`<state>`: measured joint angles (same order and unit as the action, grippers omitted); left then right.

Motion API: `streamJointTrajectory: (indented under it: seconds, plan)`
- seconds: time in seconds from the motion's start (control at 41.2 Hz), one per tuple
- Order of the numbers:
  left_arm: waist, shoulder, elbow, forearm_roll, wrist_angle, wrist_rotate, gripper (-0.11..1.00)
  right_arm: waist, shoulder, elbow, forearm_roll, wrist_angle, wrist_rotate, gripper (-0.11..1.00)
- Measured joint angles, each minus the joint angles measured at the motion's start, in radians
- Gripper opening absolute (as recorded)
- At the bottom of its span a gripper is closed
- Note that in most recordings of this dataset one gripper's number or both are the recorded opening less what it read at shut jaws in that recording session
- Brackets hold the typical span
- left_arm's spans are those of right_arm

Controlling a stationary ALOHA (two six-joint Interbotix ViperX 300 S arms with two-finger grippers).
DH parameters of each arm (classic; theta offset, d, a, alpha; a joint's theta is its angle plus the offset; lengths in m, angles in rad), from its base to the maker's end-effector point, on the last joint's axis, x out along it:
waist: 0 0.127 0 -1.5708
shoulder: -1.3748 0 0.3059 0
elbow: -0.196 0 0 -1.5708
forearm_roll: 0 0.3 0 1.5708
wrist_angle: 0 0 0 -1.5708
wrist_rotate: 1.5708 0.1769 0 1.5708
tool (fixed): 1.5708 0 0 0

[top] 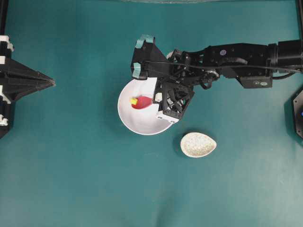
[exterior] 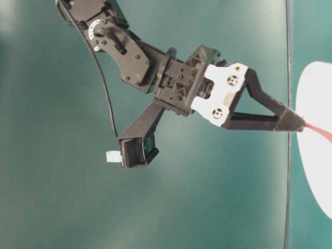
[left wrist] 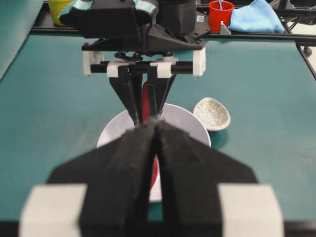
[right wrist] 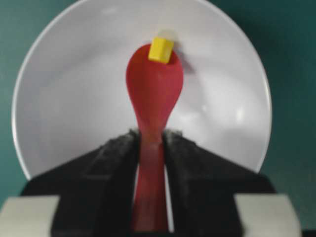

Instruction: Scoop the yellow hexagonal prism block from the bowl with a spoon using the right arm.

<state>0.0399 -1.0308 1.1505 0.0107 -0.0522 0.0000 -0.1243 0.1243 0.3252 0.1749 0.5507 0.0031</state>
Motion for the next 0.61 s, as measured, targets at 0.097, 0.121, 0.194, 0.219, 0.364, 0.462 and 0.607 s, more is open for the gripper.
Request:
streamJointTrajectory:
  seconds: [0.097,0.121,0.194,0.219,0.364,0.462,0.607]
  plan:
    - [-0.002,0.000,0.000,0.000,-0.002,-0.002,0.01,0.005,0.000,0.020,-0.003,-0.032,0.002,0.25]
    - [-0.002,0.000,0.000,0.000,0.000,-0.002,0.01,0.006,0.000,0.025,-0.003,-0.037,0.002,0.25]
    - [-0.002,0.000,0.000,0.002,0.000,-0.002,0.01,0.011,0.000,0.038,-0.003,-0.057,0.003,0.25]
    - [-0.002,0.000,0.000,0.000,0.000,-0.002,0.01,0.014,0.000,0.044,-0.003,-0.064,0.003,0.25]
    - [0.000,0.000,0.000,0.000,0.000,-0.002,0.01,0.025,0.000,0.075,-0.003,-0.100,0.005,0.25]
    - [-0.002,0.000,0.000,0.002,0.000,-0.002,0.01,0.029,-0.002,0.092,-0.003,-0.126,0.006,0.25]
    - [-0.002,0.000,0.000,0.002,0.000,-0.002,0.01,0.029,-0.009,0.109,-0.003,-0.155,0.008,0.25]
